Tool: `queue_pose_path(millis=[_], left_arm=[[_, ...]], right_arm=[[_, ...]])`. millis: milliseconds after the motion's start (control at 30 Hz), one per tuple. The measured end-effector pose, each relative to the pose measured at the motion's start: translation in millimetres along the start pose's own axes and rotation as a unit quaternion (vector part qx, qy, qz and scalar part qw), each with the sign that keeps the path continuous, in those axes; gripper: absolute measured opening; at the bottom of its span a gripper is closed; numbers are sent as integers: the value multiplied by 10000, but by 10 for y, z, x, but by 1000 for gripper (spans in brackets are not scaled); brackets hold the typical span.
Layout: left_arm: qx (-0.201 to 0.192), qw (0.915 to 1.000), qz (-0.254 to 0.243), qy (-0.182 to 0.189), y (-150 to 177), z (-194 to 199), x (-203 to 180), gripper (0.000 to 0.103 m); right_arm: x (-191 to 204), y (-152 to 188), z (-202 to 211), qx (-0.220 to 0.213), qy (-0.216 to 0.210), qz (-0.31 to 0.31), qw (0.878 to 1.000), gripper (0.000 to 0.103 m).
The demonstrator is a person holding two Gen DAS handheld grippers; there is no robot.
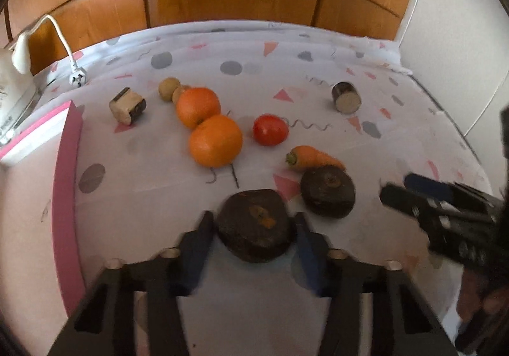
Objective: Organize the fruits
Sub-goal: 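Grasp the dark round root with the left gripper while the right grasps the brown cylinder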
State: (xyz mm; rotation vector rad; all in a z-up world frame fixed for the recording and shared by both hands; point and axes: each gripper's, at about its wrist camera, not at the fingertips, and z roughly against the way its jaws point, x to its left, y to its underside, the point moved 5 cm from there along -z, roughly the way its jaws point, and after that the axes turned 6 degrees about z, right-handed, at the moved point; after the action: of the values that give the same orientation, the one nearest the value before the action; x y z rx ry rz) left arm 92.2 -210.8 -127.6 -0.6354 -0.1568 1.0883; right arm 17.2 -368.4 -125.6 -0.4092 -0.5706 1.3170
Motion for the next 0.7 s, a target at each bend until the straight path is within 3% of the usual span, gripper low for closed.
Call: queue_pose_path(millis=[233,300,600,633,700], left_arm=[[-136,9998,147,-32,44,41,62,46],[-172,9997,171,-33,50,41,67,46],[-224,9996,152,-79,62,33,63,46],[-229,9996,146,-87,65,31,61,46],[-245,9995,154,-96,68,29,58,46]], right_arm=[[-234,-389,-124,-388,176,-358,9985,57],[-265,-522,-187,-450,218,-433,9978,61],[-366,-940,-637,-249,464,-768,9957,62],[-380,-945,-667,-217,519,-796,9952,62],[-395,-959,-728,-168,520,-838,9950,50]])
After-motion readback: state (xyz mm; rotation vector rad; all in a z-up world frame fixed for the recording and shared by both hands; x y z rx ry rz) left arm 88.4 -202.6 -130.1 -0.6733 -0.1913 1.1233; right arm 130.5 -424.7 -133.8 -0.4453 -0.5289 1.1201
